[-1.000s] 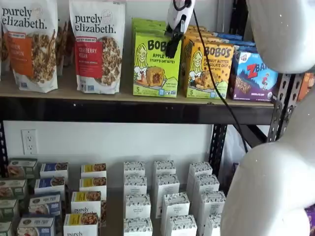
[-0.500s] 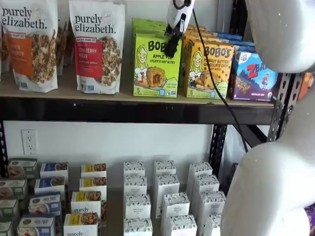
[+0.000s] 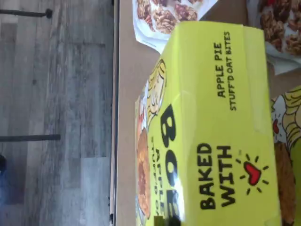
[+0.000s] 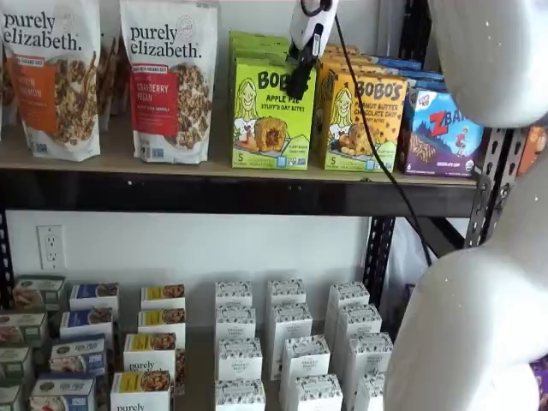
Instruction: Pick the green box on the top shelf, the fourth from the left
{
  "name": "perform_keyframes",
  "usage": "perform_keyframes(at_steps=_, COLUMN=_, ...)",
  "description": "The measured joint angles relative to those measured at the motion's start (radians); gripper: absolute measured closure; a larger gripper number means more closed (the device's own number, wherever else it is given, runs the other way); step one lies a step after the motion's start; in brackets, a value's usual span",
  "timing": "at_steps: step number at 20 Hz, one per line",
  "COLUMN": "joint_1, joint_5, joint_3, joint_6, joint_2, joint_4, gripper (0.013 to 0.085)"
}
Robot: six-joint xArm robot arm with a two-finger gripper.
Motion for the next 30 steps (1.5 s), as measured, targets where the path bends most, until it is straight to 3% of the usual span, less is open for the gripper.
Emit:
perform_keyframes(at_steps=6, joint_1=0.004, joint_5=-0.010, joint_3=0.012, joint_6=0.003, joint_2=-0.005, joint_4=-0.001, gripper=0.0490)
perform_keyframes(at_steps=12, joint_1=0.003, joint_5=-0.009, joint_3=0.016, joint_6=0.001, joint_2=-0.006, joint_4=0.004, gripper=0.0650)
perform_keyframes(at_steps=21, joint_1=0.002, joint_5=0.001, joint_3=0.012, joint_6=0.001, joint_2=-0.006, joint_4=0.004, gripper=0.0650)
perform_keyframes(at_steps=26, joint_1=0.001, joint_5=-0.005, joint_3=0.017, joint_6=0.000, joint_2=-0.010, joint_4=0.009, gripper=0.0770)
perform_keyframes(at_steps=30, joint_1=0.001, joint_5=0.009, joint_3=0.009, joint_6=0.001, joint_2=-0.006, joint_4=0.015, gripper=0.0770)
